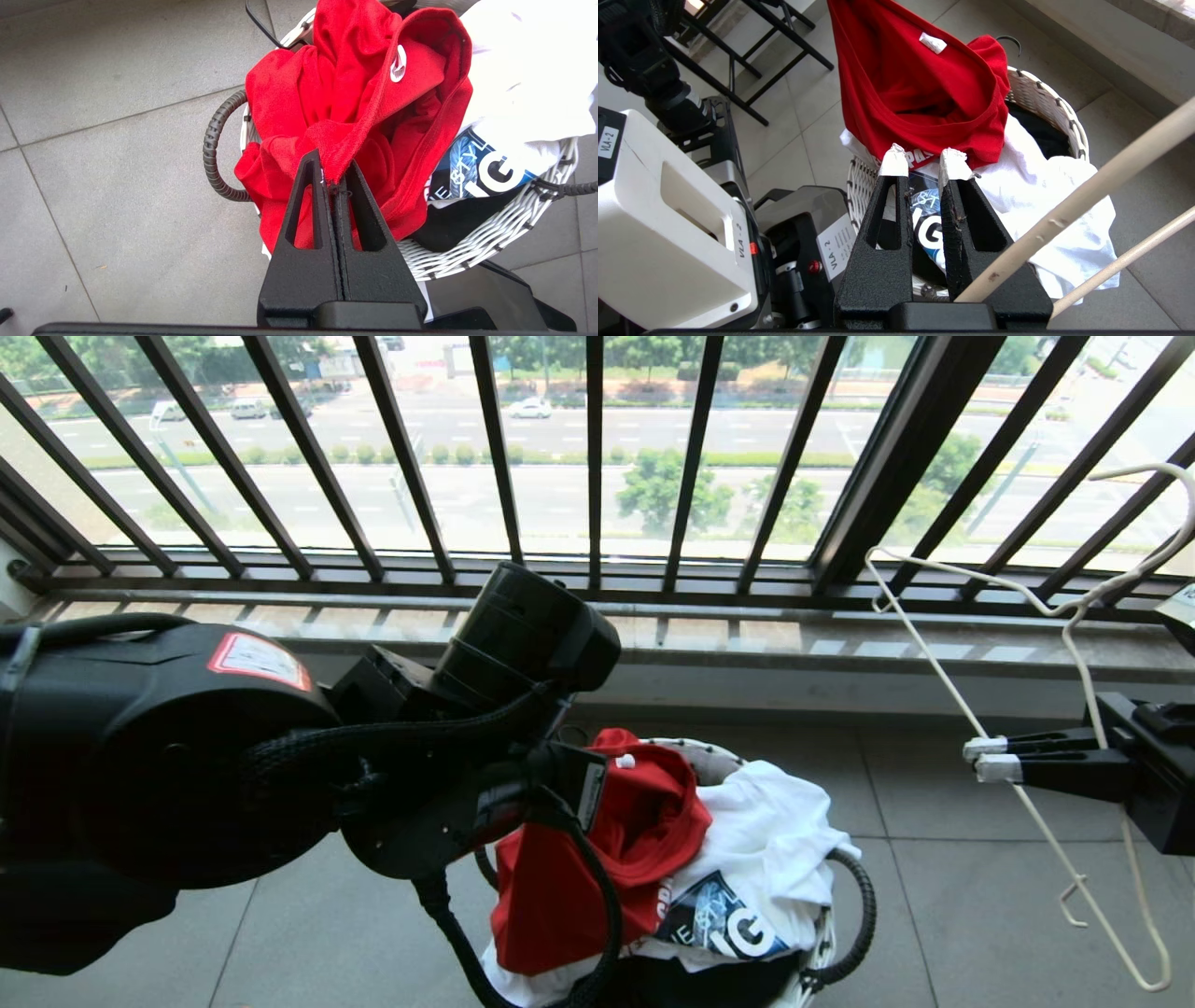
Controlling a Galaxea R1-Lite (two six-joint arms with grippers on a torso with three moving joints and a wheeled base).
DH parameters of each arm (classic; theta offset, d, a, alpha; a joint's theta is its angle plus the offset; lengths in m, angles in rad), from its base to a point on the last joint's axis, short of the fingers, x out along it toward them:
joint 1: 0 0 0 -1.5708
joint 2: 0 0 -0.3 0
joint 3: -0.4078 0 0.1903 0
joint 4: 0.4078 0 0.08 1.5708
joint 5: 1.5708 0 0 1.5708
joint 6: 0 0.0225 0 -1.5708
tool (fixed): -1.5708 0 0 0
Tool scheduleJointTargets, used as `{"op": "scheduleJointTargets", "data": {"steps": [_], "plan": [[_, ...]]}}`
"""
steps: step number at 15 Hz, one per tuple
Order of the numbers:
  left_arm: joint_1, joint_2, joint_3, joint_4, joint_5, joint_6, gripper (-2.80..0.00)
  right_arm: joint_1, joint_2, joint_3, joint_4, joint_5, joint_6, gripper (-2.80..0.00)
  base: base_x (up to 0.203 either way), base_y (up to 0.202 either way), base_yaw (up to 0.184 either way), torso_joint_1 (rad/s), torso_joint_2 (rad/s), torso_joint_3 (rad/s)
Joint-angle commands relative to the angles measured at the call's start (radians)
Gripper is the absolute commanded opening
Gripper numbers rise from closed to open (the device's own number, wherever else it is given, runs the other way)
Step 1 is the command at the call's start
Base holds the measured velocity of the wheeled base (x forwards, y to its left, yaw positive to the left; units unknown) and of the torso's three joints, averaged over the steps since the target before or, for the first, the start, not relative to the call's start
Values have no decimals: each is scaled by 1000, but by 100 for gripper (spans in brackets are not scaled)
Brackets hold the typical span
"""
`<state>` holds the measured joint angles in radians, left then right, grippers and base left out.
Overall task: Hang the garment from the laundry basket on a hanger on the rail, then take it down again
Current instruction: Pick up clothes from the basket
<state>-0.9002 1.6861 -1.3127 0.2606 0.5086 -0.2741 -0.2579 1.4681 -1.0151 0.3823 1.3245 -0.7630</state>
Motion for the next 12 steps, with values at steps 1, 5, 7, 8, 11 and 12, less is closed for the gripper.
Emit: {"op": "scheduleJointTargets", "data": {"steps": [1,5,7,8,11,12], "plan": [[20,-62,-40,0,-28,29,-280,14,4,-17,21,7,11,-280,0,0,0,0,0,0],[49,-41,-45,-3,-74,41,-280,24,21,-97,65,7,158,-280,0,0,0,0,0,0],[66,-31,-45,-6,-108,62,-280,26,23,-112,64,7,197,-280,0,0,0,0,0,0],[72,-28,-46,-7,-110,69,-280,26,23,-112,63,7,197,-280,0,0,0,0,0,0],[75,-35,-45,-8,-110,75,-280,25,22,-114,61,7,197,-280,0,0,0,0,0,0],[75,-37,-43,-8,-110,76,-280,25,21,-114,61,7,197,-280,0,0,0,5,7,25]]}}
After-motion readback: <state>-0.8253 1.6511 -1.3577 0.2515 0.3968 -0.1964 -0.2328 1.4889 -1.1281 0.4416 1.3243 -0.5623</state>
